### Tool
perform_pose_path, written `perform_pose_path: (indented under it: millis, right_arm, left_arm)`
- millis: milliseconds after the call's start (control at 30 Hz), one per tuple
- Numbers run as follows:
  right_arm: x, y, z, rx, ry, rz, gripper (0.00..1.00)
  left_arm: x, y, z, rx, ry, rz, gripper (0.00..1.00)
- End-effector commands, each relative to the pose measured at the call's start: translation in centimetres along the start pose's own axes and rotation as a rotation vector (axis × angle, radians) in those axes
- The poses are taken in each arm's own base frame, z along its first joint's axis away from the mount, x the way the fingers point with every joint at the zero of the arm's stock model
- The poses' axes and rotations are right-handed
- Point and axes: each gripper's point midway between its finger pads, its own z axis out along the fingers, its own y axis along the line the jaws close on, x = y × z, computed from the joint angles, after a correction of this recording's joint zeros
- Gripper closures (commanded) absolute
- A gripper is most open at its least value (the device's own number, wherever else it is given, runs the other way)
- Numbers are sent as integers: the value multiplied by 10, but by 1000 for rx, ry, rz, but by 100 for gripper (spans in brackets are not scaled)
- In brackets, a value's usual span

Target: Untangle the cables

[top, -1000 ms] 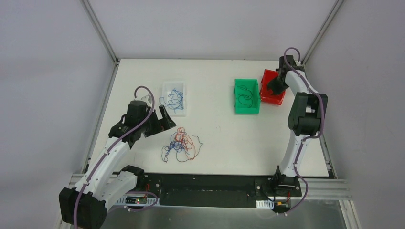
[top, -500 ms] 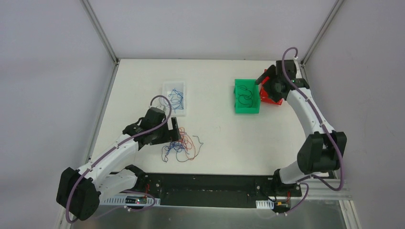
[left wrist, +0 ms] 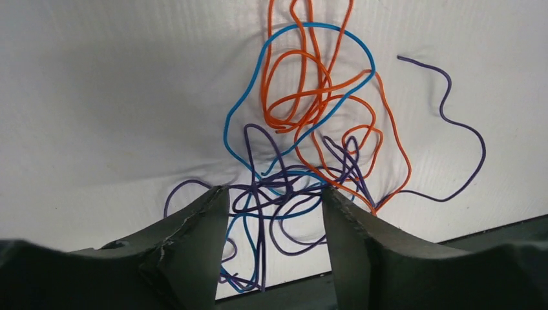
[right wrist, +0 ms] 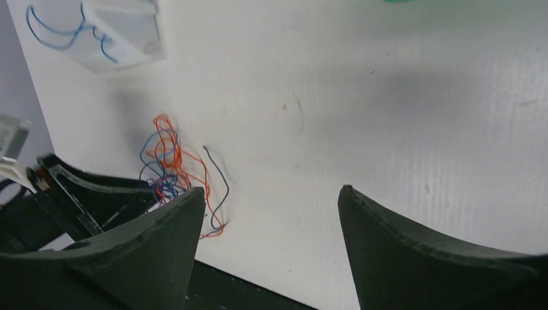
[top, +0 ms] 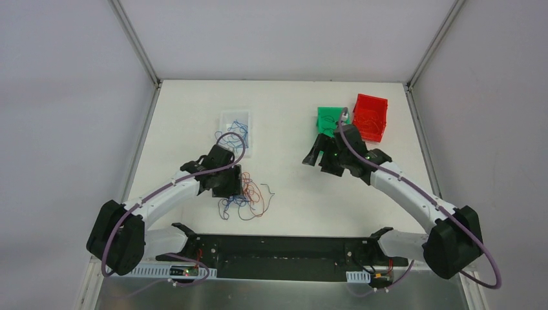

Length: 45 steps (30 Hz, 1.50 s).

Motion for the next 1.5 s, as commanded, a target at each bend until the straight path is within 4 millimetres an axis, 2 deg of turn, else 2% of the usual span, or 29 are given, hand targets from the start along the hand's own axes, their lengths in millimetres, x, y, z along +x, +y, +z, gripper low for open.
perform_pose_path:
  millis: [0,67,100,333,500,667,767,933,1067,1100,1300,1467]
  right_arm:
    - [31,32,10,-90,58,-61,23]
    - [47,43,17,-111,89,-77,25]
    - [54,47,21,-117,102,-76,26]
    - [99,80,48,-124,186,-121,30]
    - [134,83,70,-36,237,-112,36]
    - [153,89,78,-15,231,-119,38]
    - [158,88,81,-7,239,-103,46]
    - [155,78,80,18,207,-93,71]
    - [142,66,75,63,141,-76,97]
    - [138,63,73,80,122,-74,100]
    - [106,39,53,161,7,-70,100]
    - [70,6,28,231,-81,-51,100]
  left_arm:
    - [-8,-30,-8,130,-7,42,54]
    - [-9,-36,-9,156,-8,38,70]
    - [-9,-38,-9,163,-8,34,71]
    - [-9,-42,-12,187,-9,28,71]
    - [-13,-43,-15,194,-29,32,71]
    - [-16,-45,-19,202,-44,39,71]
    - [-18,-45,-22,206,-63,44,72]
    - [-24,-42,-31,205,-126,50,73]
    - [-28,-40,-38,206,-172,48,73]
    - [-28,-39,-40,206,-181,48,74]
    - [-31,-35,-45,198,-222,42,75]
    - [-30,-35,-44,198,-221,35,75]
